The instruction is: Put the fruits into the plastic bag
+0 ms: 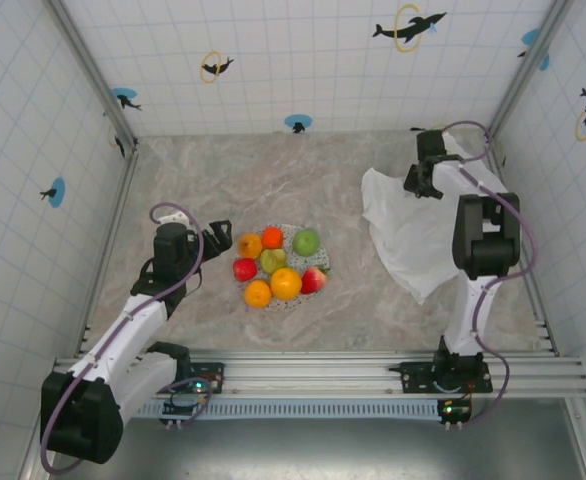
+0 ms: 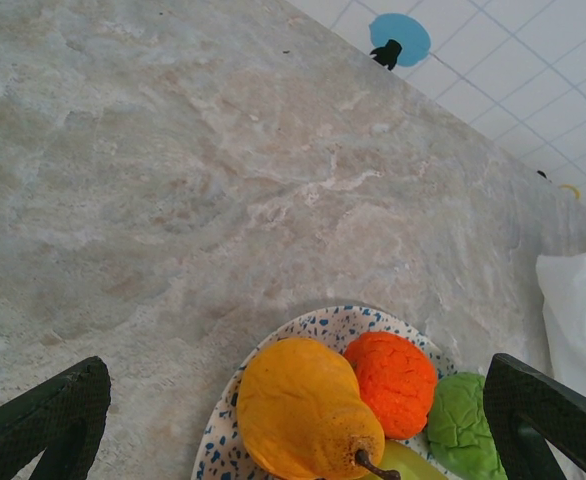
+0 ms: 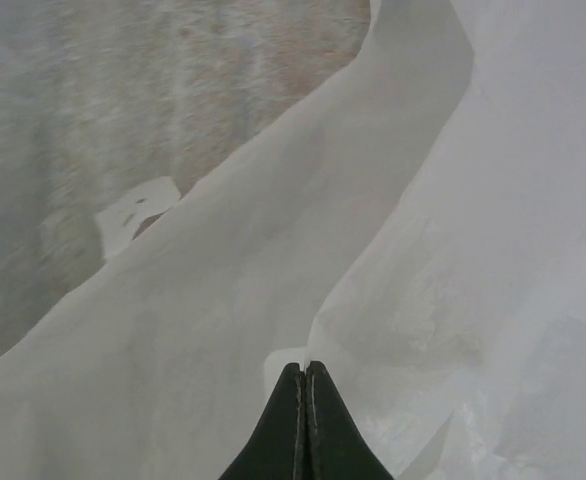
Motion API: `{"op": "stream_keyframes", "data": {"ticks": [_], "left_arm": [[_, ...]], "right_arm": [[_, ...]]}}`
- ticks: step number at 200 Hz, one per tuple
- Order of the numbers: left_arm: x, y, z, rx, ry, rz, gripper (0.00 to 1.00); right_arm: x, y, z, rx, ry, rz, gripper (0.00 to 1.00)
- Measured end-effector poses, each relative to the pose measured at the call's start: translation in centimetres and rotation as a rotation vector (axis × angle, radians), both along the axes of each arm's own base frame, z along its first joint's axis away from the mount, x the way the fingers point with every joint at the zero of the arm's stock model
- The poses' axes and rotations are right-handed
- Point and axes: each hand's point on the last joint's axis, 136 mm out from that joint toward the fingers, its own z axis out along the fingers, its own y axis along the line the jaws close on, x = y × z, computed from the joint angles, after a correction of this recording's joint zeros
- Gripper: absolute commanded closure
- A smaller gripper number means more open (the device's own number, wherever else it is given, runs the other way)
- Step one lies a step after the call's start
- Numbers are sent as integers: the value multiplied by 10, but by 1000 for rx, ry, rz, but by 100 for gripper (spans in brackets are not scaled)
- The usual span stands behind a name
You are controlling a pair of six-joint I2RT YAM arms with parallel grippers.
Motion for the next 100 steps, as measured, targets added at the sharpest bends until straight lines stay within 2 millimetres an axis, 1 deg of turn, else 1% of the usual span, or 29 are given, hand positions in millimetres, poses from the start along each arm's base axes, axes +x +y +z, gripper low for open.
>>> {"op": "stream_keyframes", "data": {"ticks": [15,32,57,78,89,100], "left_arm": [[0,-2,0,0,1,-5,2],[-1,-4,0,0,0,-13,2],[-3,-18,4,-2,-8,-56,2],[0,-42,15,-10,-35,-121,2],[3,-57,21,-12,-49,-163,2],[6,-77,27,-9,-63,-222,3]], "right_arm": [[-4,8,20,29,-33,73,100],[-8,20,47,56,-80,161,100],[-14,36,87,76,-156,280,100],[-25,48,113,68,-192,358,100],[-31,53,121,57,-202,391,100],[-39,55,126,39,-206,413,100]]}}
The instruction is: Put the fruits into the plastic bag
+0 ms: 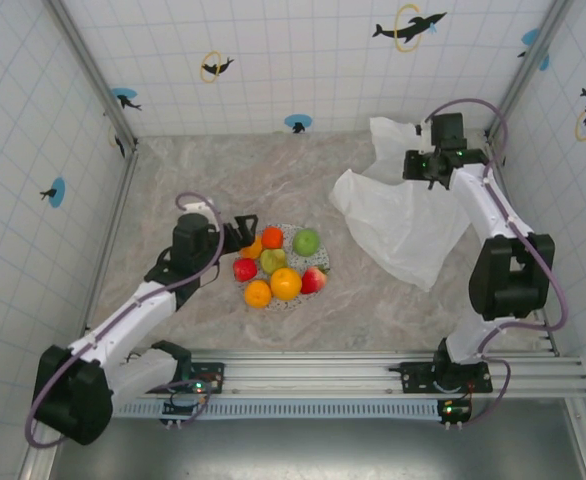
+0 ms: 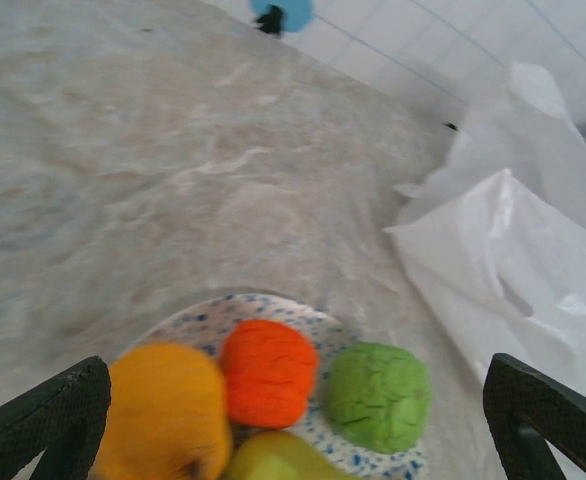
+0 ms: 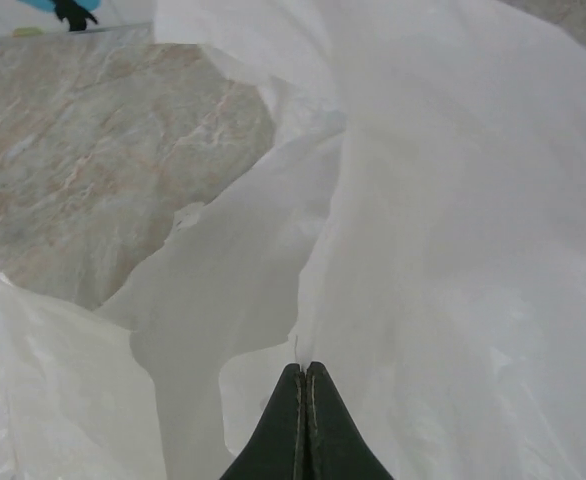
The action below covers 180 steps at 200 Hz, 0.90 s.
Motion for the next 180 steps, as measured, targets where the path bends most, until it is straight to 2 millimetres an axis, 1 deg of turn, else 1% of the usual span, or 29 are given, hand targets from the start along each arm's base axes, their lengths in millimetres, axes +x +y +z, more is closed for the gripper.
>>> {"op": "stream_keyframes", "data": {"ticks": [16,32,53,81,100,127,160,170,180], "left_arm": [[3,-32,7,4,-22,-97,3],[5,-62,5,23,-37,-198,3],[2,-104,-8,78,-40,-346,3],[0,-149,-26,152,-55,-524,2],[3,-172,-36,185,-71,-618,2],[11,-202,-42,191,-98,-727,2],[21,-231,-53,193,-114,-818,2],[23,-239,-55,191,-115,-844,4],[24,-247,-59,187,-116,-870,8]], "right_arm": [[-11,0,2,-25,-3,21,100],[-20,-3,1,-50,5,26,100],[-27,-6,0,-70,13,32,100],[-33,-7,4,-77,6,44,100],[-39,-8,7,-81,-1,48,100],[-46,-8,7,-84,-1,52,100],[-48,-8,2,-86,10,58,100],[-48,-8,2,-86,10,58,100],[-48,-8,2,-86,11,60,100]]}}
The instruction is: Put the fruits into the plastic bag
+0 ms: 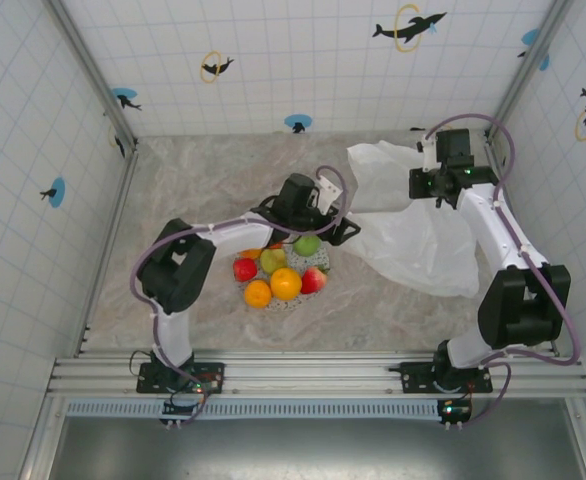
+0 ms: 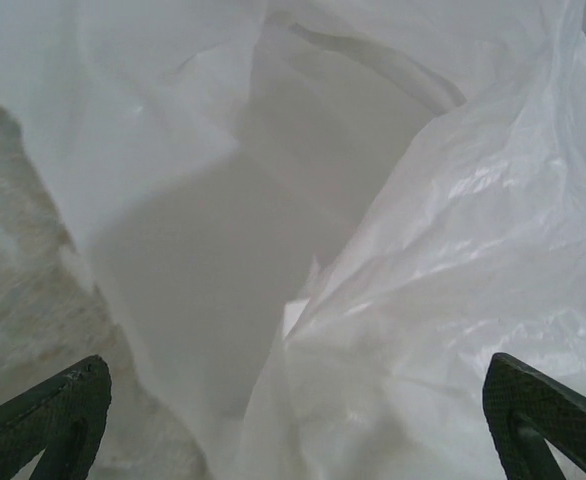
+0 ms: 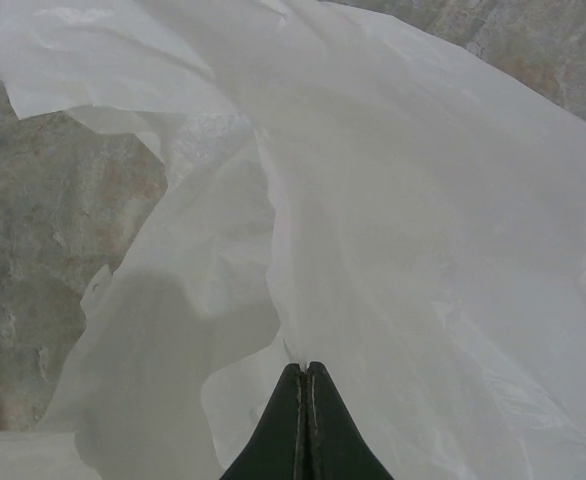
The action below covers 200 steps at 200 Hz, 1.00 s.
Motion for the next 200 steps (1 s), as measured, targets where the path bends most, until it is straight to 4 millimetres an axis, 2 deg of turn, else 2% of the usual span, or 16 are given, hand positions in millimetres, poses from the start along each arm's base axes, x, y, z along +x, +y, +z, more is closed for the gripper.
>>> {"op": "stream_keyframes", "data": {"ticks": [16,41,56,66,90,123,172,200], "left_arm": [[1,-9,-4,-6,6,-36,21],[-5,-21,-8,-27,33,-86,55],[-12,-26,-6,-46,50,-115,80],[-17,-30,-3,-65,59,-128,88],[-30,-39,0,-98,52,-150,94],[-53,-33,-3,-100,61,-140,99],[-61,-35,19,-144,-7,-99,100],[-63,-36,20,-158,-16,-83,100]], "right_arm": [[0,0,0,0,-1,0,100],[0,0,-3,1,2,-5,100],[-2,-1,-9,-1,10,-17,100],[-4,-2,-16,-7,20,-29,100],[-12,-4,-32,-24,55,-59,94],[-19,-2,-45,-50,75,-74,83],[-30,18,-55,-54,93,-40,60],[-32,27,-56,-51,93,-36,51]]}}
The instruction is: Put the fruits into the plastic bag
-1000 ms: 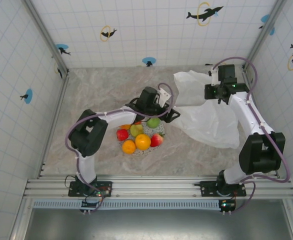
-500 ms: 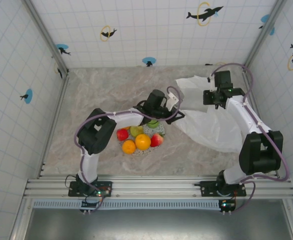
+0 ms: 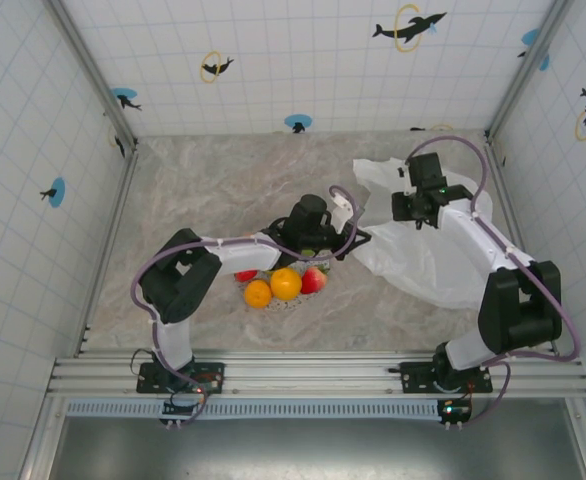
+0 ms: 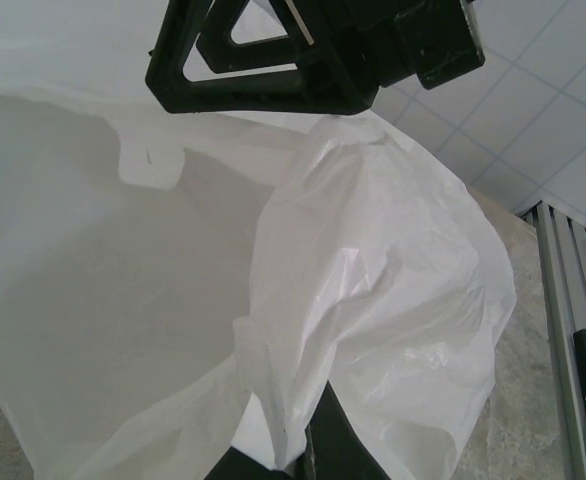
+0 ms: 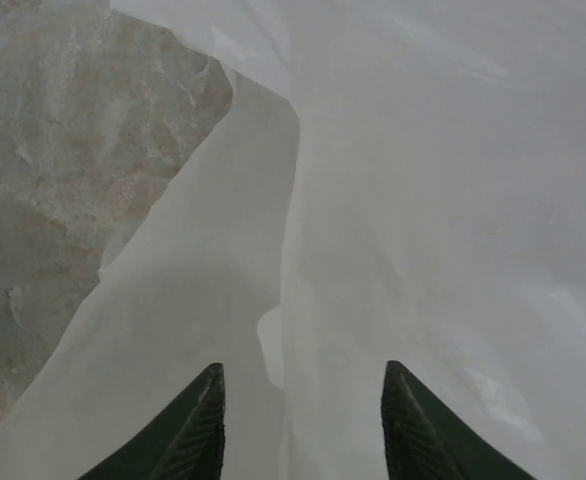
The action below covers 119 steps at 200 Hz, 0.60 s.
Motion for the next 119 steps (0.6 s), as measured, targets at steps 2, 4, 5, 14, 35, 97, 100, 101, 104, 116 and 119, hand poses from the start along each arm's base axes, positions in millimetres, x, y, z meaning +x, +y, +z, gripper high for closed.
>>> {"op": "stream_keyframes", "data": {"ticks": [2,4,5,14,35,97,100,101,104,116,119], "left_arm": [[0,0,0,0,0,2,100],[0,0,-1,1,0,4,100],[0,1,-1,1,0,5,100],[-1,1,-3,3,3,7,100],[-3,2,-8,6,5,13,100],[-8,2,-15,19,10,16,100],[-9,2,-15,20,11,16,100],[-9,2,-15,20,12,16,100],[-9,2,-15,19,13,16,100],[-10,1,-15,19,13,15,100],[-11,1,-15,19,14,15,100]], "right_arm": [[0,0,0,-1,0,0,51],[0,1,0,0,0,1,50],[0,1,0,-2,0,1,49],[0,3,-1,0,1,-5,44],[2,5,-11,-1,21,-15,38],[3,4,-76,-61,172,-69,46],[3,3,-79,-70,176,-74,50],[4,3,-80,-73,177,-72,52],[4,3,-81,-80,179,-78,57],[6,-2,-85,-115,185,-89,74],[7,-3,-85,-118,184,-97,78]]}}
